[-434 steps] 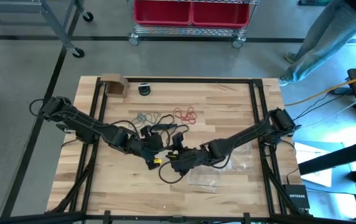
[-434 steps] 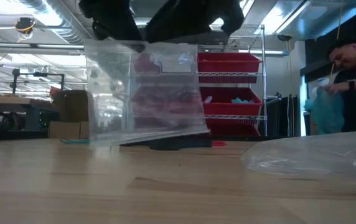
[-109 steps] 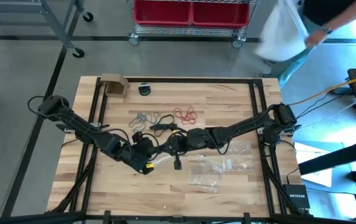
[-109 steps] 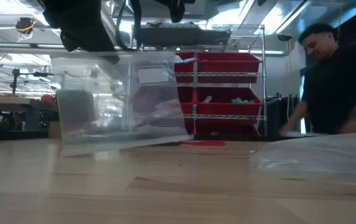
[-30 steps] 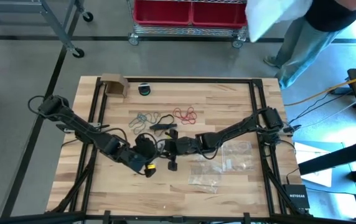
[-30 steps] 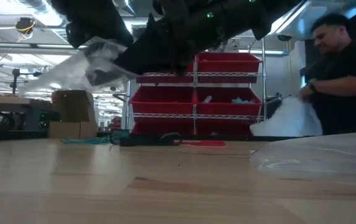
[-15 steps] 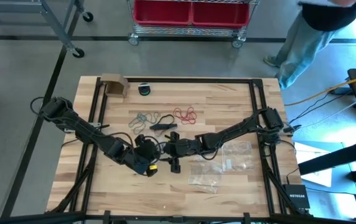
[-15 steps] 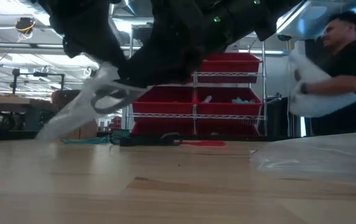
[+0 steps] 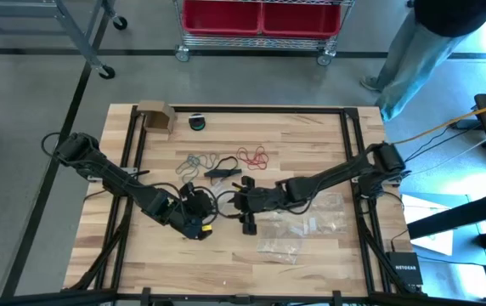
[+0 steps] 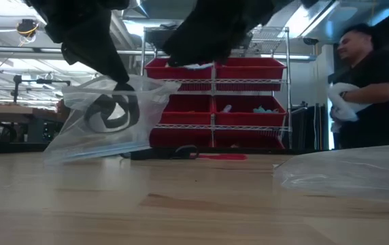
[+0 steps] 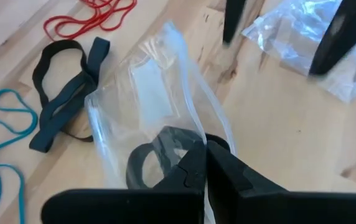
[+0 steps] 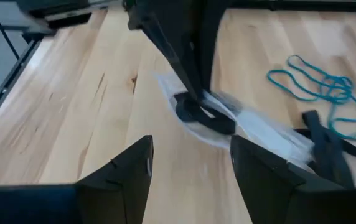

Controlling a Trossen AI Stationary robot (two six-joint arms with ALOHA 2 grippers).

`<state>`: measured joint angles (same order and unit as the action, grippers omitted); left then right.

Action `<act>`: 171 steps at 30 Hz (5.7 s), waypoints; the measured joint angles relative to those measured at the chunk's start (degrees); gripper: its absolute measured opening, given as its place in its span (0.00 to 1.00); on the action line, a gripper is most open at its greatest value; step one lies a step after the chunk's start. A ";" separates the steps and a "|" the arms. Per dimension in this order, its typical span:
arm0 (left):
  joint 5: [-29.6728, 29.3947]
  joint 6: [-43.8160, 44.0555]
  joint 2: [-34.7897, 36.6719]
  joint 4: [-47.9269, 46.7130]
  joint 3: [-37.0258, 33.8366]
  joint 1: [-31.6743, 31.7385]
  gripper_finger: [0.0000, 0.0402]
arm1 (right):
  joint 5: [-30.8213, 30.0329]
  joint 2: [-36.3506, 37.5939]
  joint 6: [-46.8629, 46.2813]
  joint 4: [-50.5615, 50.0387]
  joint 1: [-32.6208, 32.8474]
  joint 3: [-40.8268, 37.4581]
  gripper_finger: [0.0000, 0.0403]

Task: Sort rubber bands
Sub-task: Put the black rubber band into the transparent zip bag

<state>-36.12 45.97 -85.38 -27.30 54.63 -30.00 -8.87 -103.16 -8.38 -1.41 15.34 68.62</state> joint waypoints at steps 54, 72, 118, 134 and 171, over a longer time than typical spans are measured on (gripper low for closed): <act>1.35 5.25 8.48 -20.51 0.02 -0.99 0.00 | 8.48 -13.78 21.94 -6.08 -22.41 0.23 0.30; 1.20 6.13 8.46 -17.99 0.02 -1.10 0.00 | 10.04 -6.33 -5.14 -34.40 -2.62 -0.04 0.05; -1.00 4.50 8.31 -13.05 0.04 -1.03 0.00 | 2.52 -5.93 -14.54 -17.49 -4.38 -6.73 0.03; -8.89 1.45 7.49 -8.65 0.04 -1.03 0.00 | -0.07 9.23 -0.48 5.56 -1.41 -6.82 0.00; -8.34 -3.39 6.88 2.39 0.00 -1.07 0.00 | 5.86 -5.56 24.98 34.01 -4.27 -1.86 0.00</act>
<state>-44.45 42.58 -78.50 -24.91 54.63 -31.07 -3.01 -108.73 16.59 32.59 11.07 66.76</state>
